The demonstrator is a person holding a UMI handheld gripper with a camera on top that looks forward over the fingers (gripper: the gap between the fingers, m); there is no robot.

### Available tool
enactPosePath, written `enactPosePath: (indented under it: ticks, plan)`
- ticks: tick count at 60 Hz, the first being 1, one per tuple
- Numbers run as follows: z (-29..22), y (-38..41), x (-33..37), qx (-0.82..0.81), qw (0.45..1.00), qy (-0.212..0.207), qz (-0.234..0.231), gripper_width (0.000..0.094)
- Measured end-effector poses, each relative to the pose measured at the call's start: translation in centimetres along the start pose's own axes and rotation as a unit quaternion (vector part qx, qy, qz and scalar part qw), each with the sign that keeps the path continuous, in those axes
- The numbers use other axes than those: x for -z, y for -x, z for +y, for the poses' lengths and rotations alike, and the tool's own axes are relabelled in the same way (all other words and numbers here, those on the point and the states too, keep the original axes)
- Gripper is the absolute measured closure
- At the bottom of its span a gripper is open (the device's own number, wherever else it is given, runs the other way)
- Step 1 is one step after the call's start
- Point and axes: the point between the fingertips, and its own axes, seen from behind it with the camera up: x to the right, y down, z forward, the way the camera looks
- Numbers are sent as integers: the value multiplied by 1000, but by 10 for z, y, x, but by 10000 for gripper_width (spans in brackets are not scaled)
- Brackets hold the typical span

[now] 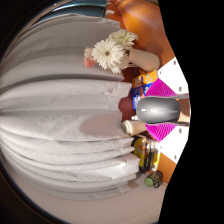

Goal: Arrange mouse

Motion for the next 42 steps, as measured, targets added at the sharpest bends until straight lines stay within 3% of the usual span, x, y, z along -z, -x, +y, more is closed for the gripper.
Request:
enactPosePath:
  ticks: [9, 20, 30, 36, 42]
  plan:
    - [24, 123, 10, 18, 998, 6, -54, 622]
    - [161, 227, -10, 36, 990, 106, -85, 627]
    - [272, 264, -21, 63, 976, 188, -87, 627]
    - [305, 269, -23, 80, 971, 209, -83, 616]
    - [304, 268, -27, 79, 975, 194, -71, 610]
